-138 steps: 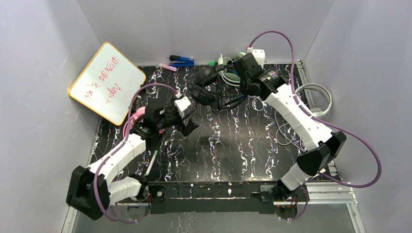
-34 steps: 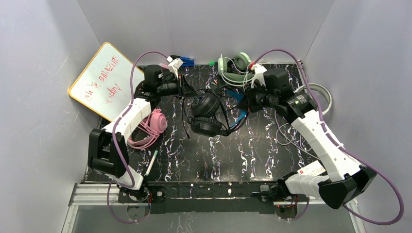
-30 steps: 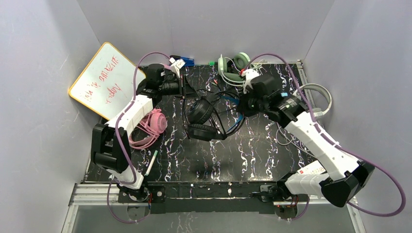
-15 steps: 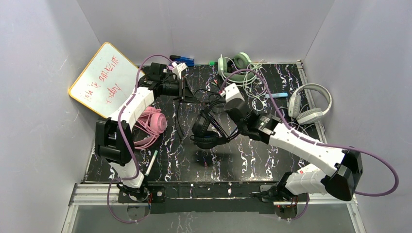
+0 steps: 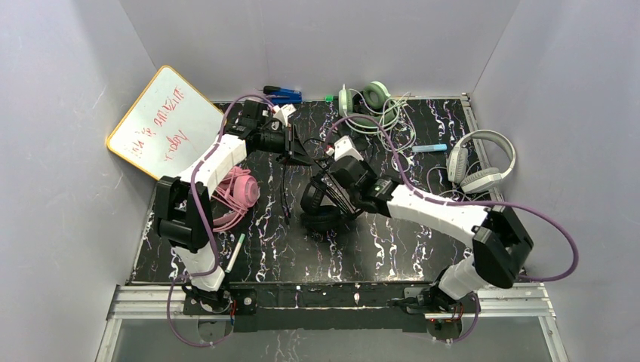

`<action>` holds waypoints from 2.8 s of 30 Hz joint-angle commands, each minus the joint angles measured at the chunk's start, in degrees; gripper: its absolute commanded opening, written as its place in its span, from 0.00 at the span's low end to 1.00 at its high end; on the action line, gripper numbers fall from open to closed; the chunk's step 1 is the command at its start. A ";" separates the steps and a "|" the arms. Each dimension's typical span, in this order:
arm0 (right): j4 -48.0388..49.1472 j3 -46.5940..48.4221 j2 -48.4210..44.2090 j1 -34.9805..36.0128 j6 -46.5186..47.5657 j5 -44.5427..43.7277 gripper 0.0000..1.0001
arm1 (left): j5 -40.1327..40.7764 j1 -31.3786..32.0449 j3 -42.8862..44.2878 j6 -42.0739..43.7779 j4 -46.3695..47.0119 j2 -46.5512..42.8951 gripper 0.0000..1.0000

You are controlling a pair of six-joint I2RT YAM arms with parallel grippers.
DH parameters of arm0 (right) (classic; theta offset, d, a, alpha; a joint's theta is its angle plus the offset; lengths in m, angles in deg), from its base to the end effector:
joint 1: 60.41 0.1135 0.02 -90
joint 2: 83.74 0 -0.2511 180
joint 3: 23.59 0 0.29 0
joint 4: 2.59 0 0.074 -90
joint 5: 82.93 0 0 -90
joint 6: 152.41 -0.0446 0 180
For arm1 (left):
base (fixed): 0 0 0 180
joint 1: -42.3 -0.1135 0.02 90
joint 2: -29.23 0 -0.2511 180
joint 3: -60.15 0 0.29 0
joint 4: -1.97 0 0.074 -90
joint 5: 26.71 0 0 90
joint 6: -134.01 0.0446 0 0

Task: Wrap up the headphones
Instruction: Wrap the headphones cable around the headphones.

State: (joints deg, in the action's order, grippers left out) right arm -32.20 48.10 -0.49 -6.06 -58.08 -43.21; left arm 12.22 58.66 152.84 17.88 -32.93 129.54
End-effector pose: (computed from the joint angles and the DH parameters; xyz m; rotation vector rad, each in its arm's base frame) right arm 0.2329 0.2658 0.2373 -0.6059 1.9437 -0.4647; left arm 0.4005 -0.1537 0.2531 0.2874 2.3474 -1.3993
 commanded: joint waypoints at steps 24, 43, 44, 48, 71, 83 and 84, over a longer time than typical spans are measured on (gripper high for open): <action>-24.37 22.34 14.37 -11.03 -45.96 12.62 0.01 | 18.18 13.52 -16.04 -22.09 24.95 -10.94 0.35; -22.24 26.17 7.11 -13.07 -41.34 12.22 0.01 | 21.79 15.70 -24.18 -13.24 18.81 -30.82 0.40; -22.52 26.57 6.91 -13.25 -41.14 12.32 0.01 | 22.60 15.78 -24.85 -11.99 17.29 -32.49 0.41; -23.81 28.48 6.42 -13.81 -40.73 13.30 0.01 | 25.60 17.63 -30.20 -6.30 16.19 -39.84 0.61; -28.12 34.91 3.35 -14.51 -41.09 20.09 0.01 | 42.38 24.82 -42.85 10.40 39.48 -37.67 0.80; -29.97 36.04 3.07 -17.56 -43.21 24.36 0.01 | 42.20 24.99 -44.47 9.23 42.23 -34.04 0.00; -30.04 35.98 3.07 -18.36 -43.41 24.98 0.01 | 41.42 25.00 -44.87 9.09 41.60 -34.24 0.00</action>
State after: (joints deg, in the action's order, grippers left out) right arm -64.55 80.40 5.56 -21.73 -98.23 -20.76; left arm 55.12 83.40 108.97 26.91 8.46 95.47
